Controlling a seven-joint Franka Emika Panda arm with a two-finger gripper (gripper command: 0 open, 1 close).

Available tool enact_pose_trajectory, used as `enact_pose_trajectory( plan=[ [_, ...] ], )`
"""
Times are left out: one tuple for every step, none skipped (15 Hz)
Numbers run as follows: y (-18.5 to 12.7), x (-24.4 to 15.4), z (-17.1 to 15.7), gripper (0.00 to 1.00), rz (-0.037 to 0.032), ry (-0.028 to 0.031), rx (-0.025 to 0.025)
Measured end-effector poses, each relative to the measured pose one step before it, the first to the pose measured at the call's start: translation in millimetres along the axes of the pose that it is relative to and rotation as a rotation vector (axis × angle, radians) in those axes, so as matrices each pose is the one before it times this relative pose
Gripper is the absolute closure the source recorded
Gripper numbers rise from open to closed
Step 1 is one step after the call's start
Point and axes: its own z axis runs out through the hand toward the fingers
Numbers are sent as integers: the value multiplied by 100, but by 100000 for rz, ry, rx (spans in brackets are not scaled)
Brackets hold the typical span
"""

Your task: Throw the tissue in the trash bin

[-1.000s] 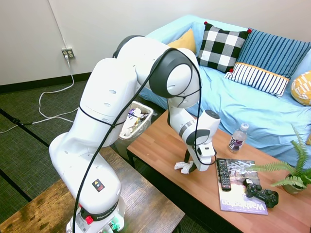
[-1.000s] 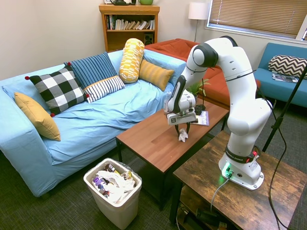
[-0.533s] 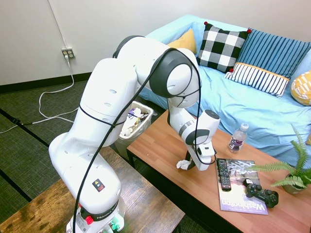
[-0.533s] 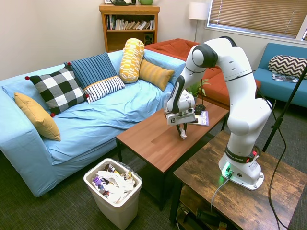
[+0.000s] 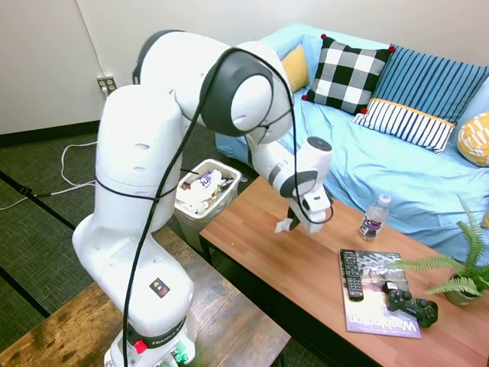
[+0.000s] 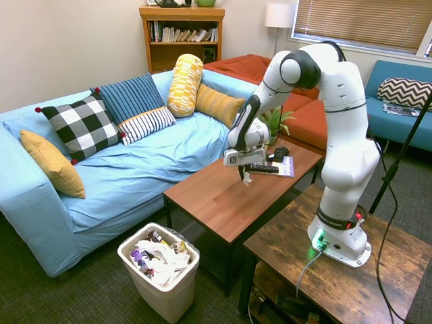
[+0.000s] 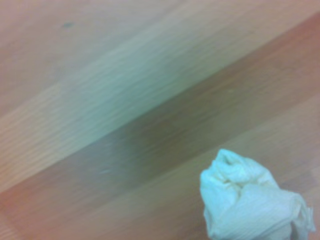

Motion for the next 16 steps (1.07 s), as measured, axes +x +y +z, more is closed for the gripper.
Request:
enact_pose_trajectory(
  plan=[
    [-1328, -2501, -1679, 100, -2756, 525, 1620],
    [-1324, -2655, -1354, 100, -2603, 809, 1159],
    [-1250, -2607, -1037, 100, -2294, 837, 509],
    [-1364, -2611, -752, 100, -2154, 873, 283],
    [-1450, -2623, -546, 100, -2062, 694, 200],
    [-1491, -2586, -391, 100, -2347, 185, 269],
    [-1328, -2313, -75, 100, -2418, -375, -245],
    [-1198, -2115, 163, 100, -2715, -459, -752],
    [-1234, -1974, 380, 100, -2548, -232, -337],
    [-1186, -1977, 481, 100, -2879, -251, -200],
    [-1153, -2049, 597, 100, -2879, -227, -386],
    [-1080, -2042, 807, 100, -2626, -265, -776],
    [-1027, -2003, 941, 100, -2515, 383, -1068],
    [-1025, -1947, 998, 100, -2454, 1220, -871],
    [-958, -1815, 1095, 100, -2763, 1524, -759],
    [-860, -1447, 1026, 0, -2638, 1776, -604]
  ],
)
